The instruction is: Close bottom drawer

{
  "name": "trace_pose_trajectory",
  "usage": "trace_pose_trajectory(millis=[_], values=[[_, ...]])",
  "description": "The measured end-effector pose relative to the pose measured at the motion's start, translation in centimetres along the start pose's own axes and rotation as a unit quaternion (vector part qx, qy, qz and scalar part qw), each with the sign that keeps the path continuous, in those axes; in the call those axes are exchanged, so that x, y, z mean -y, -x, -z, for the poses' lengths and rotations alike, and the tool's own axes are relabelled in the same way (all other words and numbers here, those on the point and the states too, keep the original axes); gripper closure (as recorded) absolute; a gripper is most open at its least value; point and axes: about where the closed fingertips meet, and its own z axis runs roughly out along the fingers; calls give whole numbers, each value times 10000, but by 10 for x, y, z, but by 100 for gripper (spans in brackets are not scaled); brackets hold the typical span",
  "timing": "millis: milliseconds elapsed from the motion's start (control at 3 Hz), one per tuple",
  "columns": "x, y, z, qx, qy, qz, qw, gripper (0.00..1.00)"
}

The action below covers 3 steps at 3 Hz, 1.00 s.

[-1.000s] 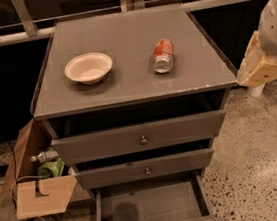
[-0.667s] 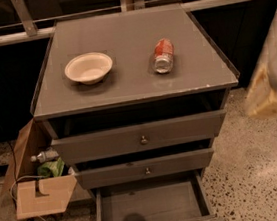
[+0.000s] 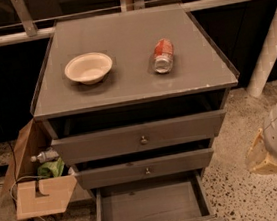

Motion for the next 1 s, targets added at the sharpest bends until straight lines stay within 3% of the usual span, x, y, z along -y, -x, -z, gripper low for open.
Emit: trace_pose_trajectory(millis=[333, 667, 1000], values=[[0, 0, 0, 0, 1, 0, 10000, 100], [-13, -5, -33, 98, 143, -121, 9998, 100], [-24, -12, -92, 93, 410, -341, 9985, 100]])
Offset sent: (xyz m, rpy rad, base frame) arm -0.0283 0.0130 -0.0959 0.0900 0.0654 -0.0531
